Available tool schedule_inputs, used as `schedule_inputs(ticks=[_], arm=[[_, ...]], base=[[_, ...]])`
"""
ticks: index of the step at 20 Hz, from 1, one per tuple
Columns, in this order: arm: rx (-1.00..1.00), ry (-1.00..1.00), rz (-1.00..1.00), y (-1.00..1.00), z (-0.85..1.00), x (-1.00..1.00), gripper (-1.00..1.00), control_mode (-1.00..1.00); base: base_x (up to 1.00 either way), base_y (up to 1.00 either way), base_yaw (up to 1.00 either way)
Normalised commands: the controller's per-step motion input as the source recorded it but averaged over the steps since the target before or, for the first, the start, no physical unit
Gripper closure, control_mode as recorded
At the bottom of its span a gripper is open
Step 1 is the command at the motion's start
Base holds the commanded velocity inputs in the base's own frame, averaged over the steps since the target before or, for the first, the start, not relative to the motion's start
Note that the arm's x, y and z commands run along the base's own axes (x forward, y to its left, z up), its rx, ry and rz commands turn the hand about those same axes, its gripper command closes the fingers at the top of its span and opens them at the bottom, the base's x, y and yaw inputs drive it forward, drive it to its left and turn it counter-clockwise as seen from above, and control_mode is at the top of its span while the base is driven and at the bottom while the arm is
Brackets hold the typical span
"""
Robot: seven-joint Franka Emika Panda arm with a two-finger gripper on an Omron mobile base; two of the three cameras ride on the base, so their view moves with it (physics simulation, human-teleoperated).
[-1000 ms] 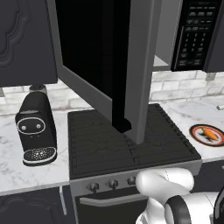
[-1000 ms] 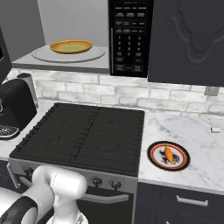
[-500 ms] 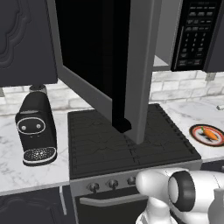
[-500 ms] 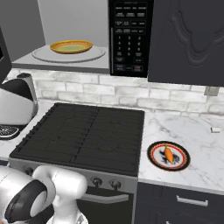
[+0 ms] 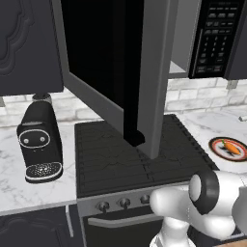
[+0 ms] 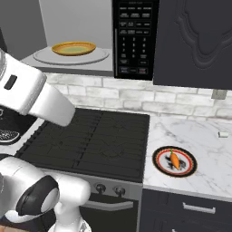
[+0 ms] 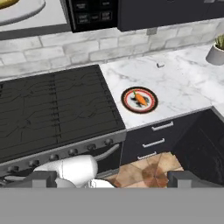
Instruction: Pick the carrot from the counter and place it in the microwave. Then turn on the microwave.
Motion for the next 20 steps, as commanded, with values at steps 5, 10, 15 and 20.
schedule_inputs(ticks=[5,10,15,20], arm=[[0.01,0.04,0.07,-0.37,-0.39,0.11,-1.00,-1.00],[-0.01,0.00,0.06,-0.21,-0.41,0.13,-1.00,-1.00],[-0.07,0.00,0.05,-0.16,-0.48,0.26,-1.00,-1.00],[-0.11,0.00,0.04,-0.09,-0.54,0.34,-1.00,-1.00]], base=[[0.00,0.00,0.00],[0.00,0.00,0.00],[0.00,0.00,0.00],[0.00,0.00,0.00]])
